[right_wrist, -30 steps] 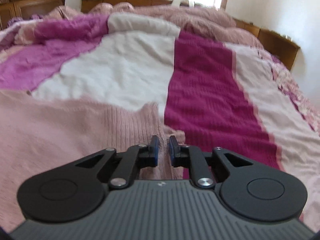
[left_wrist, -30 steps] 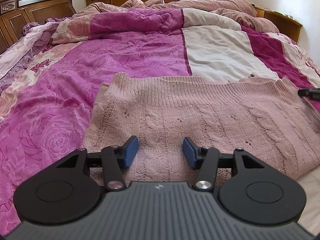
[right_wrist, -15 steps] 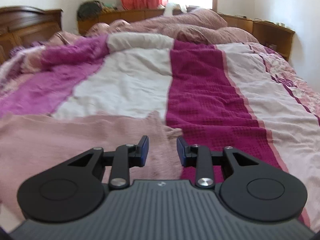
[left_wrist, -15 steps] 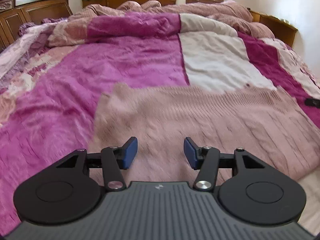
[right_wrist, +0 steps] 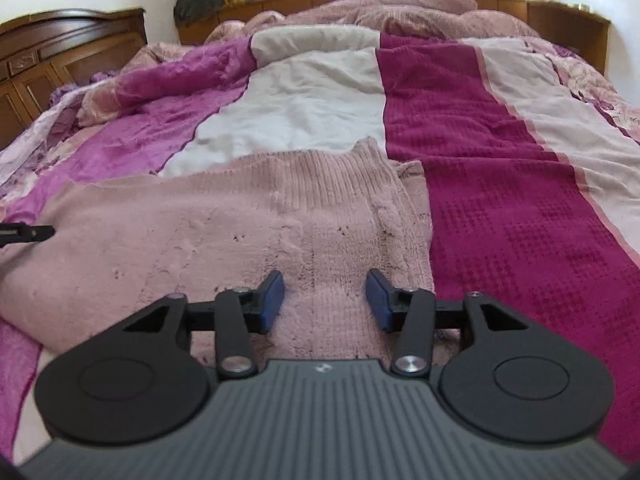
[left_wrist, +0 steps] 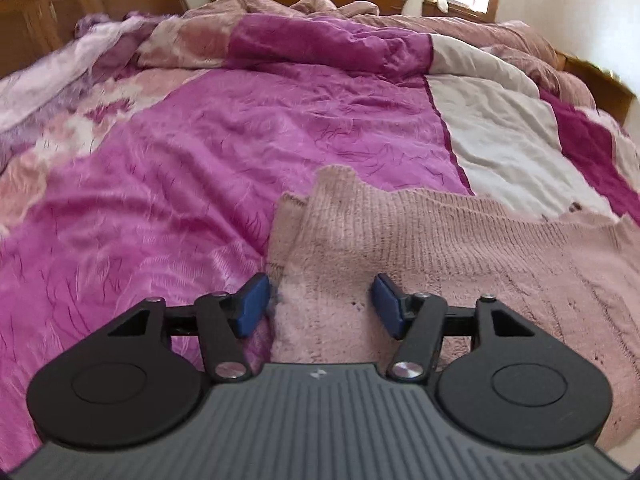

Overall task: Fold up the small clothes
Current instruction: 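Move the right gripper to the cardigan's folded end and close on it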

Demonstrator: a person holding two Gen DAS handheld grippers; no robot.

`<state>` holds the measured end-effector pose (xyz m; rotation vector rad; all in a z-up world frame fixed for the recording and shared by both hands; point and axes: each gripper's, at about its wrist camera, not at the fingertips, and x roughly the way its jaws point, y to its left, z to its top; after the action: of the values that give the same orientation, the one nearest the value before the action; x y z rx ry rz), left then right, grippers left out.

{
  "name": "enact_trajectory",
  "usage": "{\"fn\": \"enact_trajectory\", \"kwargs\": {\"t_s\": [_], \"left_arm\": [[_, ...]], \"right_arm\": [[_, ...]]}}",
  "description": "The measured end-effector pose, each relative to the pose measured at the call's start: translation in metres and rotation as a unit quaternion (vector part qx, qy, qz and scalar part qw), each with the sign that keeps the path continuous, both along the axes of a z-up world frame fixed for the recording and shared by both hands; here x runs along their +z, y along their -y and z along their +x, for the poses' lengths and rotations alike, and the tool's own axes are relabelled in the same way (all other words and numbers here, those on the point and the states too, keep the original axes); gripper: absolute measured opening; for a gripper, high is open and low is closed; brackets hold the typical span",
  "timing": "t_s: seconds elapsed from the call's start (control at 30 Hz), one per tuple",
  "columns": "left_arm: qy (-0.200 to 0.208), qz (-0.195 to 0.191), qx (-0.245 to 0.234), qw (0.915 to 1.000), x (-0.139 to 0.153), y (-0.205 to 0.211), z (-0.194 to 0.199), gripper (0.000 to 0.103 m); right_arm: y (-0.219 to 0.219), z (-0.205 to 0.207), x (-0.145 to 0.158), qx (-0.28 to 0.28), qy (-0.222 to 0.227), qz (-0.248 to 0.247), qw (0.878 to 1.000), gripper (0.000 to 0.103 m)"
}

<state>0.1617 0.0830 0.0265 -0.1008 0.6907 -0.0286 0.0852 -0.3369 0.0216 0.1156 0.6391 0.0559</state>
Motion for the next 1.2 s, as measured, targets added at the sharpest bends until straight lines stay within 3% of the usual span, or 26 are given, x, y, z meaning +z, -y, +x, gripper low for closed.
{"fn": "enact_trajectory", "kwargs": {"t_s": [0.33, 0.47, 0.63, 0.8, 1.07, 1.2], "left_arm": [[-0.040, -0.019, 0.029, 0.9986, 0.027, 0.003, -0.031, 0.065], [-0.052, -0.023, 0.028, 0.9980, 0.044, 0.003, -0.055, 0.065], [-0.052, -0.038, 0.026, 0.9976, 0.053, 0.007, -0.079, 0.065], [-0.050, -0.025, 0.022, 0.9982, 0.053, 0.018, -0.087, 0.066], [-0.075, 0.008, 0.028, 0.9968, 0.044, 0.023, -0.075, 0.066], [-0.084, -0.010, 0.045, 0.9954, 0.038, 0.017, -0.073, 0.066]], "right_arm": [[0.017, -0.010, 0.009, -0.040, 0.010, 0.071, 0.997, 0.054], [0.039, -0.028, 0.013, -0.083, 0.043, 0.121, 0.988, 0.057], [0.067, -0.029, 0.000, -0.107, 0.025, 0.166, 0.980, 0.060], [0.079, -0.024, -0.024, -0.099, 0.003, 0.234, 0.967, 0.060], [0.070, -0.016, -0.033, -0.088, 0.010, 0.228, 0.970, 0.060], [0.064, -0.006, -0.029, -0.045, -0.005, 0.249, 0.967, 0.060]]}}
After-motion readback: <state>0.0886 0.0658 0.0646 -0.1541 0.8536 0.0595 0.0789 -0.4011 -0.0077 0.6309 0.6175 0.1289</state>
